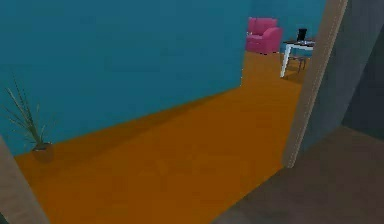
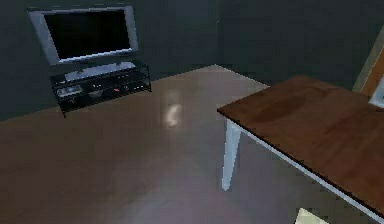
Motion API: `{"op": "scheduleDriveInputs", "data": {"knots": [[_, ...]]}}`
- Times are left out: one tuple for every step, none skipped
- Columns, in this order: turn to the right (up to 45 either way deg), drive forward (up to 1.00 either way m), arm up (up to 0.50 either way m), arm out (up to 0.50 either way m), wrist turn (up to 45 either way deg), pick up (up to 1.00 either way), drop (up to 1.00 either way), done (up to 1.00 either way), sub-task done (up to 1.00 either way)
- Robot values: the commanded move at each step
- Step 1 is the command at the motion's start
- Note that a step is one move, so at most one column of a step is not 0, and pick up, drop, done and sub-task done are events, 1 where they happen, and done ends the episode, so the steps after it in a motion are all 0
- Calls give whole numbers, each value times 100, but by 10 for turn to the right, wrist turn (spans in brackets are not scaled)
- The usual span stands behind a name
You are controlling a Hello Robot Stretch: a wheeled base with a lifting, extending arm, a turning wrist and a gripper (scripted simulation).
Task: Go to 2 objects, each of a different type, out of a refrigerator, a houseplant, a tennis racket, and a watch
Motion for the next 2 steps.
{"op": "scheduleDriveInputs", "data": {"knots": [[0, 45, 0, 0, 0, 0, 0, 0, 0], [-330, 0, 0, 0, 0, 0, 0, 0, 0]]}}
